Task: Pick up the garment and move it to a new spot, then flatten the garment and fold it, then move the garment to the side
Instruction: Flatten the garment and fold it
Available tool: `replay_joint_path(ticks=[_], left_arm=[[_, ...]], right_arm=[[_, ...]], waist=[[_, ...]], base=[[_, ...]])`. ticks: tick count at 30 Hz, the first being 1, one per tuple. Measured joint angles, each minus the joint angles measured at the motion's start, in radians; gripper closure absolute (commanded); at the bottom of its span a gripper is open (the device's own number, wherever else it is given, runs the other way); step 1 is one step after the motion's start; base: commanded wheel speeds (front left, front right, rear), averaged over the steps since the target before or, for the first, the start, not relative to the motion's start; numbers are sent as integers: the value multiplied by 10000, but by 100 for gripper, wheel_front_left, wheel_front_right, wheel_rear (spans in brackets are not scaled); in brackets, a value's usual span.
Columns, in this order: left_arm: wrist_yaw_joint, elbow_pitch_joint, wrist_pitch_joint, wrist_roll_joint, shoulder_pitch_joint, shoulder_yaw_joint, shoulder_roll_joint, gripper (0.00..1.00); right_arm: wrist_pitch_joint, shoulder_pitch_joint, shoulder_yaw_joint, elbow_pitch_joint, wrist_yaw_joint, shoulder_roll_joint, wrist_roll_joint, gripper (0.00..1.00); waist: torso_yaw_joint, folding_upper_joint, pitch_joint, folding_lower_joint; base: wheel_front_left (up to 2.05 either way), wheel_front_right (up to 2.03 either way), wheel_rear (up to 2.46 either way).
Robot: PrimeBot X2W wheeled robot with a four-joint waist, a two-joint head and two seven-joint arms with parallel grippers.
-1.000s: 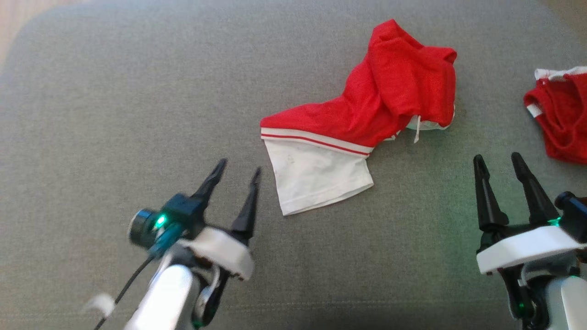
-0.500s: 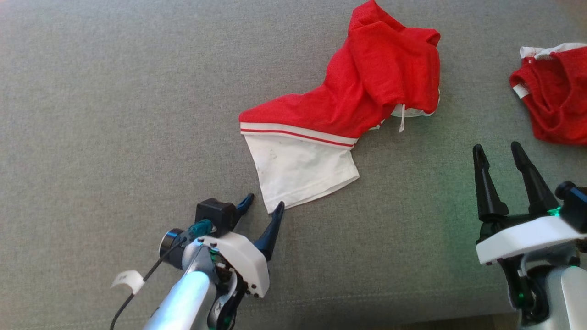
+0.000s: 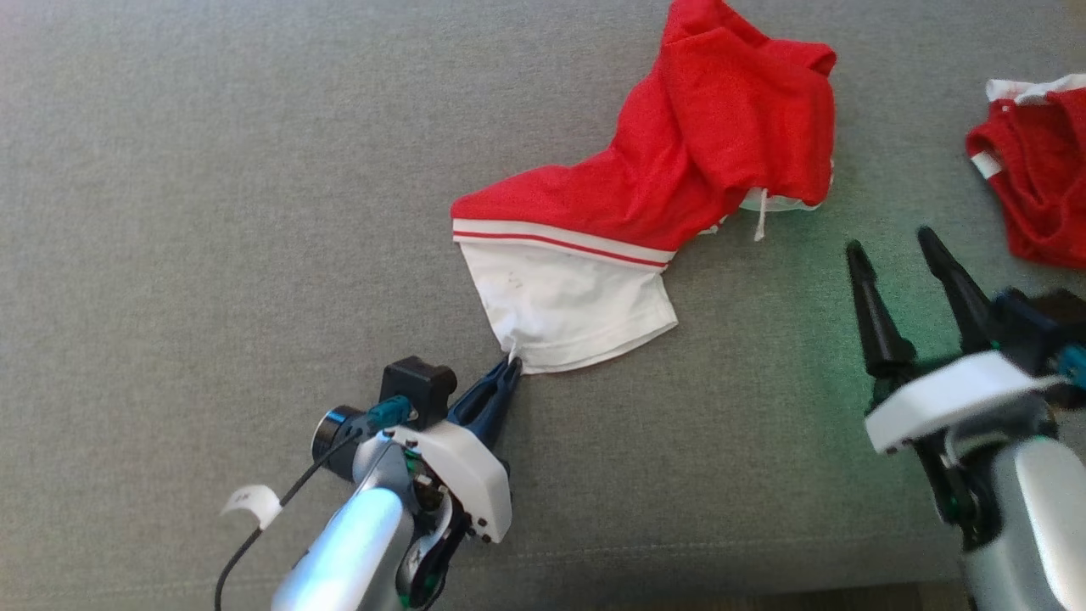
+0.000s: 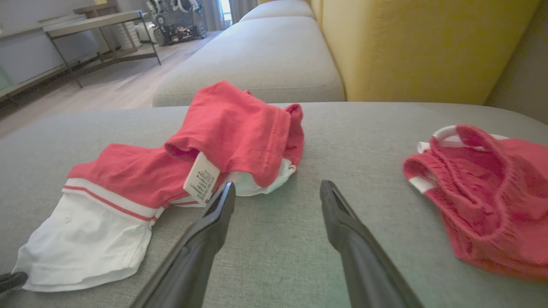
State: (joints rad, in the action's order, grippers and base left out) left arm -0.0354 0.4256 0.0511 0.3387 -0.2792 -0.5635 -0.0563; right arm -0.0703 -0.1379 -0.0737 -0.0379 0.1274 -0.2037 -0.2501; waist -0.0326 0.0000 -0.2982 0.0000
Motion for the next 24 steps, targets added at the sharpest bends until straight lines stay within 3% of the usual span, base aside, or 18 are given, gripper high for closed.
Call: replay_joint_path(ticks=[7,17,19,20,21,24], left_arm=[[4,138,263,2,-330,-90,35,100],[92,221,662,161,-750,-303,63,100],[107,232,752,163,-775,-339,69,100],[127,244,759,178,-775,-349,71,100],[171,268,813,224,-778,-355,77,100],[190,316,917,261,-778,-364,77,100]], right_arm=[[102,-1336,-874,-1469,0,-587,136,0],[500,-2738,-1409,-3317,0,-848,792,0],[575,-2846,-1407,-3522,0,-855,926,55],[673,-2853,-1407,-3557,0,-851,930,69],[755,-2850,-1402,-3574,0,-849,932,100],[920,-2842,-1304,-3530,0,-849,930,100]], waist=[[324,0,-233,0],[693,0,-642,0],[729,0,-659,0],[734,0,-655,0],[734,0,-648,0],[711,0,-609,0]], base=[[0,0,0],[0,0,0],[0,0,0],[0,0,0],[0,0,0],[0,0,0]])
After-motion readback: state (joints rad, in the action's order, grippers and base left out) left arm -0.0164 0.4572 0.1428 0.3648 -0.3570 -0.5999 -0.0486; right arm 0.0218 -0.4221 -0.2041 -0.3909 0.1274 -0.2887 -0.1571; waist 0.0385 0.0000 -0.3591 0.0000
